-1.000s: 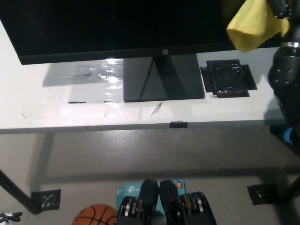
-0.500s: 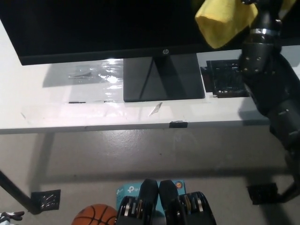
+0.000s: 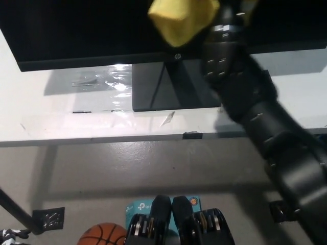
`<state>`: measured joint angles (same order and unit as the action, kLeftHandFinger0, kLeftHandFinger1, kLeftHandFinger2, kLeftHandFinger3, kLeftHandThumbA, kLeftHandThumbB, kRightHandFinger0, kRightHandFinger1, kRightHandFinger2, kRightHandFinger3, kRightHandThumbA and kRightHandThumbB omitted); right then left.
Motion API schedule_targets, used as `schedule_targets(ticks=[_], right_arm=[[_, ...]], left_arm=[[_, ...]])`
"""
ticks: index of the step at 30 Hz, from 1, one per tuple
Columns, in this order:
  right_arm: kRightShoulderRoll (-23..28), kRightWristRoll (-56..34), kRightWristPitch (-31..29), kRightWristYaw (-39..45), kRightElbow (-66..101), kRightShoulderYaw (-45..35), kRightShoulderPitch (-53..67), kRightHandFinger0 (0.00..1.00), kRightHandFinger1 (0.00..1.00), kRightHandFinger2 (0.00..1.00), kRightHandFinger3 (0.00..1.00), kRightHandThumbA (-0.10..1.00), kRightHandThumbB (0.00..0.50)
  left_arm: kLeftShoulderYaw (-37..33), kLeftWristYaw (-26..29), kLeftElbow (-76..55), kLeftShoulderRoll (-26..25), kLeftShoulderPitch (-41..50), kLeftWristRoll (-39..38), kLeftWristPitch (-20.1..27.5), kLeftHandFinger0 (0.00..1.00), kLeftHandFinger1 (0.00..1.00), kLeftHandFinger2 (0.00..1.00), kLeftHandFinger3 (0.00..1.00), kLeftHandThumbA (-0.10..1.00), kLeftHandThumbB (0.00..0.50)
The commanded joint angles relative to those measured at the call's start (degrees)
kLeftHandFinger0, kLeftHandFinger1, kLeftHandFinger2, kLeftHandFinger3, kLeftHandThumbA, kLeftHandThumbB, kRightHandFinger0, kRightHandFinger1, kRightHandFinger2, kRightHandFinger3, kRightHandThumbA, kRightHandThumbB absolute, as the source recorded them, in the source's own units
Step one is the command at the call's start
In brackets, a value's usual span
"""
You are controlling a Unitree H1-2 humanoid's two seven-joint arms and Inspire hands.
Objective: The robot uses its right hand to pick up the cloth kept in the middle of the desk and use it to wipe the monitor in the middle of the desk by swiping its screen twice
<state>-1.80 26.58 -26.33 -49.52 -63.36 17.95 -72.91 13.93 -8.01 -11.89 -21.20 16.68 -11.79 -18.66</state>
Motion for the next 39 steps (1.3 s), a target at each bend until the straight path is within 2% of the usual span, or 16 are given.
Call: schedule_targets(ticks=[1, 4, 5, 10, 13, 16, 21, 22, 25, 27, 29, 31, 34, 35, 37, 39], right_arm=[[-3.16, 1.23, -0.6, -0.52, -0.66, 1.46, -5.27, 0.0, 0.0, 0.0, 0.01, -0.1, 0.235], [-5.4, 1.4, -0.6, -0.62, -1.48, 1.77, -5.67, 0.0, 0.0, 0.0, 0.01, -0.1, 0.241], [-6.27, 1.3, -0.6, 0.43, -1.62, 1.47, -5.49, 0.0, 0.0, 0.01, 0.03, -0.1, 0.241], [-7.72, 1.69, -0.6, -0.3, -2.7, 2.56, -5.22, 0.0, 0.0, 0.03, 0.0, -0.1, 0.217], [-8.03, 1.32, -0.6, -0.29, -3.38, 3.04, -5.29, 0.0, 0.0, 0.03, 0.0, -0.1, 0.227], [-7.73, 1.33, -0.6, 0.02, -3.46, 3.07, -4.85, 0.0, 0.0, 0.03, 0.03, -0.1, 0.234], [-7.17, 1.09, -0.6, 0.32, -3.27, 3.08, -4.39, 0.0, 0.0, 0.05, 0.05, -0.1, 0.211], [-5.94, 1.15, -0.6, 1.3, -2.5, 2.74, -3.78, 0.0, 0.0, 0.06, 0.08, -0.1, 0.19], [-4.29, 1.24, -0.6, 1.51, -0.82, 3.01, -2.71, 0.0, 0.0, 0.05, 0.09, -0.1, 0.163], [-1.47, 1.99, -0.6, 1.01, 2.07, 4.09, -0.52, 0.0, 0.0, 0.04, 0.12, -0.1, 0.187], [1.31, 2.28, -0.6, 1.94, 5.15, 5.39, 1.47, 0.0, 0.0, 0.0, 0.1, -0.1, 0.206], [4.75, 2.23, -0.6, 3.53, 9.17, 7.03, 4.28, 0.0, 0.0, 0.08, 0.15, -0.1, 0.186], [7.91, 2.4, -0.6, 5.28, 12.28, 7.79, 6.65, 0.0, 0.0, 0.11, 0.17, -0.1, 0.18], [9.81, 2.28, -0.6, 7.32, 14.61, 7.25, 8.59, 0.0, 0.0, 0.17, 0.2, -0.1, 0.145], [11.97, 1.93, -0.6, 9.28, 17.99, 6.77, 10.94, 0.0, 0.0, 0.22, 0.19, -0.1, 0.126], [14.47, 1.84, -0.6, 10.87, 22.69, 5.34, 14.95, 0.0, 0.0, 0.26, 0.18, -0.1, 0.14]], left_arm=[[-0.02, -0.72, -1.64, -1.22, -0.02, 0.7, 0.7, 0.48, 0.51, 0.68, 0.83, 0.48, 0.114], [-0.21, -1.09, -0.86, -1.44, -0.3, 0.77, 1.88, 0.47, 0.49, 0.66, 0.82, 0.49, 0.114], [-0.23, -0.93, -0.77, -1.16, -0.64, 0.54, 1.33, 0.47, 0.48, 0.64, 0.83, 0.49, 0.13], [0.12, -0.96, -0.29, -0.8, -0.88, -0.1, 1.43, 0.46, 0.47, 0.61, 0.82, 0.46, 0.119], [-0.06, -1.5, -0.25, -1.11, -0.68, -0.05, 2.33, 0.44, 0.48, 0.61, 0.81, 0.47, 0.104], [0.23, -1.69, 0.26, -0.92, -0.81, -0.63, 2.15, 0.43, 0.47, 0.59, 0.81, 0.46, 0.125], [0.43, -1.77, -0.38, -0.93, -0.12, -0.33, 1.87, 0.45, 0.49, 0.62, 0.82, 0.5, 0.131], [0.45, -1.94, 0.07, -0.97, -0.21, -0.41, 2.19, 0.46, 0.5, 0.63, 0.81, 0.52, 0.163], [0.29, -1.33, -0.64, -1.07, -0.09, 0.68, 1.38, 0.47, 0.51, 0.65, 0.82, 0.53, 0.15], [0.56, -1.21, -0.98, -0.72, -0.1, 0.22, 1.1, 0.47, 0.49, 0.65, 0.83, 0.47, 0.113], [0.75, -1.0, -1.27, -0.45, -0.17, 0.07, 1.1, 0.46, 0.47, 0.65, 0.82, 0.47, 0.105], [0.9, -0.95, -1.36, -0.47, -0.19, 0.02, 0.96, 0.47, 0.47, 0.66, 0.84, 0.47, 0.106], [1.09, -1.13, -0.95, -0.84, -0.19, 0.33, 1.63, 0.48, 0.5, 0.68, 0.84, 0.48, 0.107], [1.14, -1.13, -1.04, -0.9, -0.27, 0.29, 1.43, 0.49, 0.5, 0.68, 0.84, 0.49, 0.104], [1.36, -1.01, -1.09, -0.8, -0.36, 0.22, 1.41, 0.49, 0.49, 0.67, 0.84, 0.48, 0.107], [1.59, -0.86, -1.26, -0.68, -0.29, 0.14, 1.32, 0.47, 0.48, 0.66, 0.84, 0.47, 0.096]])
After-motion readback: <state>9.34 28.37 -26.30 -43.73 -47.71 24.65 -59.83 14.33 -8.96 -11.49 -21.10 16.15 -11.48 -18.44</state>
